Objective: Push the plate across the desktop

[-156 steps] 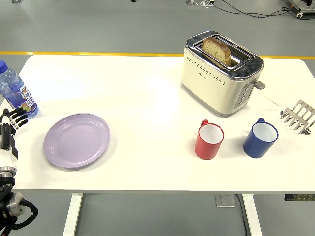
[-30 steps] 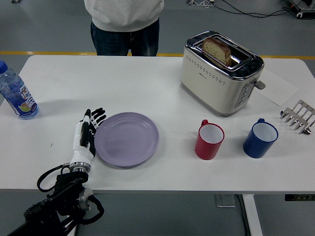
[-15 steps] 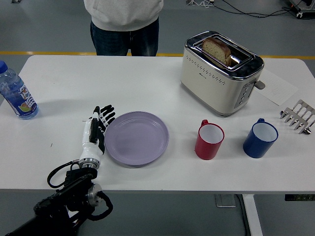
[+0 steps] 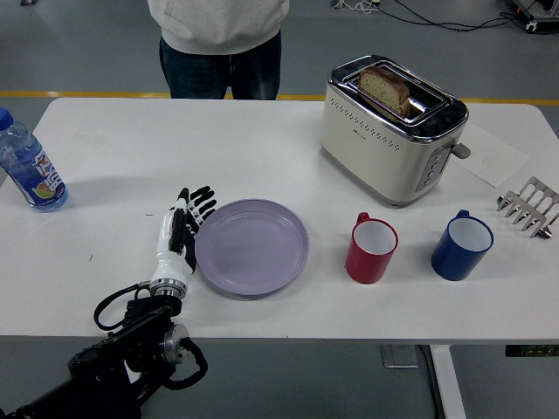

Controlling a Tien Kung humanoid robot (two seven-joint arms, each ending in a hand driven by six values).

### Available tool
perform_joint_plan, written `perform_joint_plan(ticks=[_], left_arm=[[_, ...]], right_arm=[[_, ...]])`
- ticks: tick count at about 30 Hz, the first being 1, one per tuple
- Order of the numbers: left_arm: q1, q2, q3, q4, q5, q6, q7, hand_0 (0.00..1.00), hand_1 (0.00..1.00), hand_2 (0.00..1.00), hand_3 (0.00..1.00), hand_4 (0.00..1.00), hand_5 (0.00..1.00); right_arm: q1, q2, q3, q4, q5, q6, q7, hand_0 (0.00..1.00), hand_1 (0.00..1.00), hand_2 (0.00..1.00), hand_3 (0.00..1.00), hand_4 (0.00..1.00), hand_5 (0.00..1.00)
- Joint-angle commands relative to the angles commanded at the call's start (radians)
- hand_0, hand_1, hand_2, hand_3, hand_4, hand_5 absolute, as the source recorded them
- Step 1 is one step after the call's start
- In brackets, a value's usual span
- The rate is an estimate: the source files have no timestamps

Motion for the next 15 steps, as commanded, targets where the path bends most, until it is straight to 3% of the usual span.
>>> perform_joint_plan(ticks=[15], left_arm=[[-0.023,0.0,-0.009,0.013,-0.003,-0.001,0.0,0.731,0.74,0.727,0.656,0.491,0.998]], right_arm=[[0.006,0.004,0.001,0.0,-0.001,0.0,-0.001,0.707,0.717,0.717,0.625,0.523,0.245]])
